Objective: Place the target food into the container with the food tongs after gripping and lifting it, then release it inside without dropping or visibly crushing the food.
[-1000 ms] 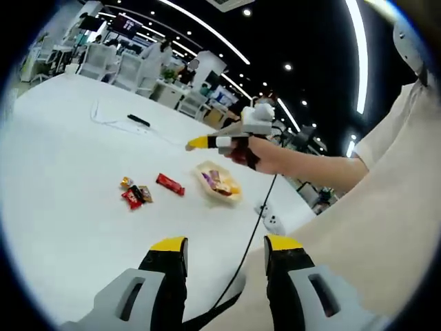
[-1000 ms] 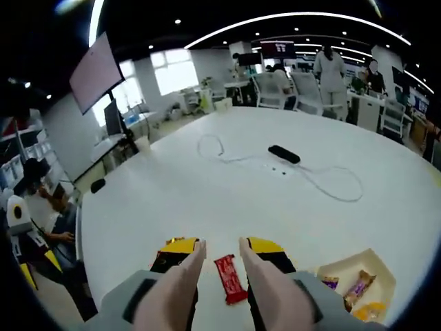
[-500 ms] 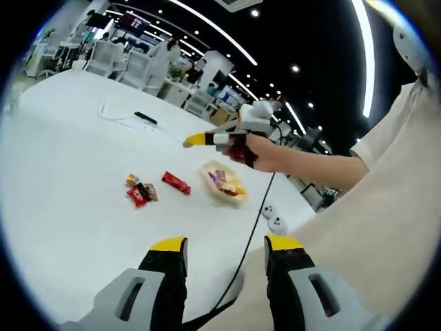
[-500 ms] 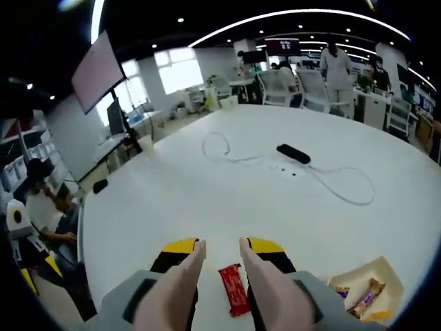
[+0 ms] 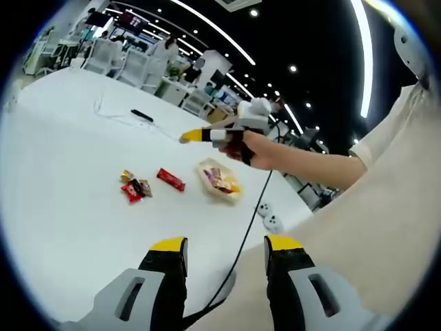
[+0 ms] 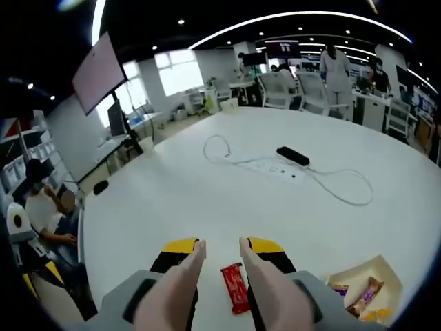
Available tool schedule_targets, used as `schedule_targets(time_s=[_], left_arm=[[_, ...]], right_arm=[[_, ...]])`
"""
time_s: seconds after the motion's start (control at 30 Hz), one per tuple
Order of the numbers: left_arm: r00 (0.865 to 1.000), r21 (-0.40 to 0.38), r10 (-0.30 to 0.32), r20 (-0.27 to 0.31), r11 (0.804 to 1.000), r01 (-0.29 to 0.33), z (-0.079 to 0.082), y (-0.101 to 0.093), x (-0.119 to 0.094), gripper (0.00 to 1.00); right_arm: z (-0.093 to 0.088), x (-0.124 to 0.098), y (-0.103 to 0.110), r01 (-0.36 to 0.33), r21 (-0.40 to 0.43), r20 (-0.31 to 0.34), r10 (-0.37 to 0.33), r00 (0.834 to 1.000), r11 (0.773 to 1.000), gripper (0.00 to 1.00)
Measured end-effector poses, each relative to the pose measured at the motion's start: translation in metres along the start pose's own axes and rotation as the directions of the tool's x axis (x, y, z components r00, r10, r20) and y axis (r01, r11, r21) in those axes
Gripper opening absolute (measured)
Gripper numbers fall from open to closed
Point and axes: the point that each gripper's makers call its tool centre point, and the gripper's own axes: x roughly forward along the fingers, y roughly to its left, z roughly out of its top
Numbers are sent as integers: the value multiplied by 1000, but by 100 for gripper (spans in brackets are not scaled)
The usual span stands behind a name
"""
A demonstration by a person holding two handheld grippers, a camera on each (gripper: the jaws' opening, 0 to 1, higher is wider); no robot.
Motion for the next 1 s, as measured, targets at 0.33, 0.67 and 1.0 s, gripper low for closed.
schedule_targets(time_s=[0.33, 0.67, 1.0], left_arm=[[1000, 1, 9, 1, 1000, -9, 0, 5, -7, 44], [1000, -7, 17, 2, 1000, -16, -2, 4, -8, 44], [1000, -11, 15, -2, 1000, -15, -2, 4, -5, 44]], right_arm=[[-13, -2, 0, 9, -7, -24, -9, 1000, 1000, 26], [-30, 2, 1, 3, -43, -69, -6, 998, 999, 26], [-46, 13, -5, -3, -62, -111, -4, 994, 998, 27]])
